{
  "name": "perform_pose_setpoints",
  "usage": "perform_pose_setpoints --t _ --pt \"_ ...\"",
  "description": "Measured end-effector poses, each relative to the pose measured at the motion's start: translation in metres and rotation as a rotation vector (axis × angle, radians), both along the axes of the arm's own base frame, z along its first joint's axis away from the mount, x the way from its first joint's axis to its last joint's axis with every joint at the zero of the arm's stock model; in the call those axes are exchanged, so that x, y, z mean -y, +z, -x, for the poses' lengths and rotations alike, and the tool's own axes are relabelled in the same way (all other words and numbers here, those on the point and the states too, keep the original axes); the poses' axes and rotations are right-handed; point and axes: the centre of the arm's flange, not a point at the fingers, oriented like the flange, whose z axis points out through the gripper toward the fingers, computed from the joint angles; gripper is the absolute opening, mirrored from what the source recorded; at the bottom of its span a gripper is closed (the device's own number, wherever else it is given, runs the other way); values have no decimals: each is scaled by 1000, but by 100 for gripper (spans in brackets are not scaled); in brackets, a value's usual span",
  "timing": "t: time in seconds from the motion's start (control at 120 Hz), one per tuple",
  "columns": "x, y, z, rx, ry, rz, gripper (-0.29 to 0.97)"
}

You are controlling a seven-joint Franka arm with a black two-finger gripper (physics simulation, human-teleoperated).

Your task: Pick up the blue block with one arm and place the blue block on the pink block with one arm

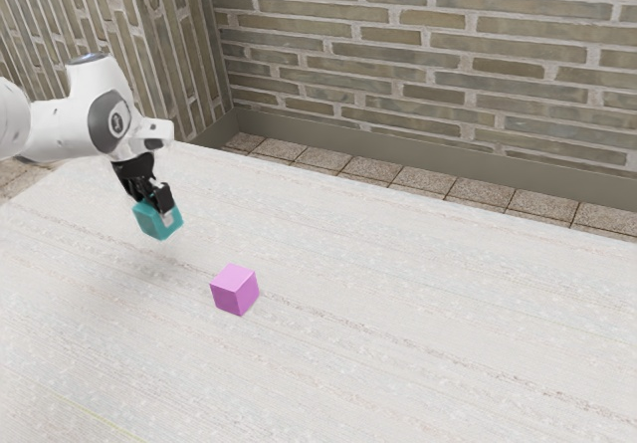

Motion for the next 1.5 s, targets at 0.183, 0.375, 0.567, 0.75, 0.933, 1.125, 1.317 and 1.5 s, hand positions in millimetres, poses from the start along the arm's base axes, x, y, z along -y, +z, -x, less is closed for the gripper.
perform_pose_setpoints --t 0.183,0.375,0.567,0.75,0.933,1.125,1.317,1.5 --pt "100 42 -8 -21 -135 -21 38" --pt "154 28 -6 -89 -93 -44 38" --pt "159 14 -8 -120 66 -51 38" --pt "176 -20 -14 -148 174 -44 38" --pt "178 -38 -18 -148 271 -39 38" --pt "184 -36 -21 -123 318 -33 38" --pt "190 -33 -22 -109 329 -33 38" --pt "190 -32 -22 -95 317 -38 38"
